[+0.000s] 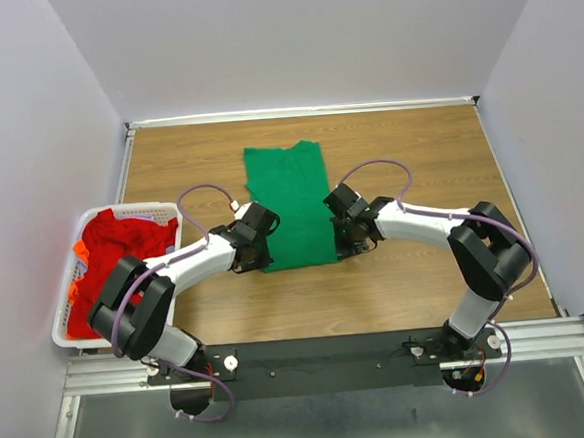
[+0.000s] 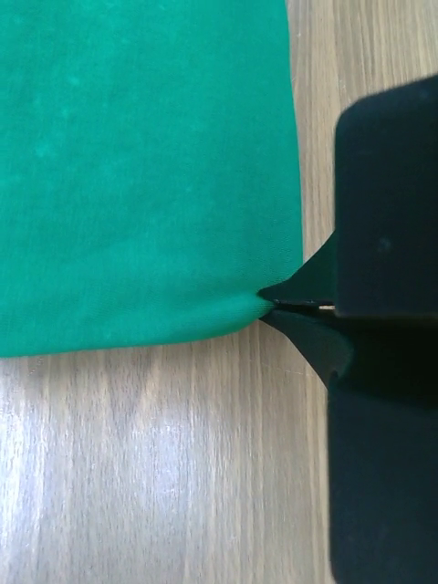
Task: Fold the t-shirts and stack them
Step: Fold the tshirt
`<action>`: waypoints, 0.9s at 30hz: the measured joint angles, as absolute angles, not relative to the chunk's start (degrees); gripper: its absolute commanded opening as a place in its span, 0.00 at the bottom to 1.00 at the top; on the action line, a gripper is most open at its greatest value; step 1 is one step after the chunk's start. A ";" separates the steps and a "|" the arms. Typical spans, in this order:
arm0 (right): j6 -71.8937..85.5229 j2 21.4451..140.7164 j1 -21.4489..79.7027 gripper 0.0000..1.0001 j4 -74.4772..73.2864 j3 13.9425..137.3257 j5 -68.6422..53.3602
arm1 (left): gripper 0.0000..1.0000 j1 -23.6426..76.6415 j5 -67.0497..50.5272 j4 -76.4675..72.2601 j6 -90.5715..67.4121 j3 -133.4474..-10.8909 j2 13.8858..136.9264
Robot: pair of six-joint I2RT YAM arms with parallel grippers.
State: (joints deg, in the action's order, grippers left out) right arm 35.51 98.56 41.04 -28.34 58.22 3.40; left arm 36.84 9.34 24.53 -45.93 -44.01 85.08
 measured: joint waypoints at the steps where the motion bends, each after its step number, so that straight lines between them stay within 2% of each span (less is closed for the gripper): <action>1: 35.51 98.21 41.08 0.01 -28.40 57.80 3.27 | 0.00 36.86 9.32 24.53 -45.95 -43.75 84.82; 5: 35.09 95.61 41.50 0.00 -31.14 55.35 0.71 | 0.00 38.33 6.90 27.38 -45.98 -42.11 81.87; 11: 34.81 83.61 43.90 0.01 -46.52 51.57 -6.35 | 0.00 50.76 0.80 39.31 -50.85 -40.77 70.02; 15: 34.65 74.91 43.92 0.01 -57.34 53.71 -8.45 | 0.00 56.64 -6.11 44.47 -56.03 -41.01 60.16; 18: 34.50 75.64 43.92 0.01 -63.26 60.10 -7.77 | 0.00 55.72 -7.01 49.67 -57.45 -44.86 58.63; 27: 31.57 85.43 41.95 0.01 -68.75 82.89 -0.23 | 0.00 41.50 -4.82 53.78 -50.46 -56.75 61.93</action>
State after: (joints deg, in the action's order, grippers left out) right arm 31.57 85.43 41.95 -68.75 82.89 -0.23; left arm 41.50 -4.82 53.78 -50.46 -56.75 61.93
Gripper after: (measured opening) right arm 0.012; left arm 0.010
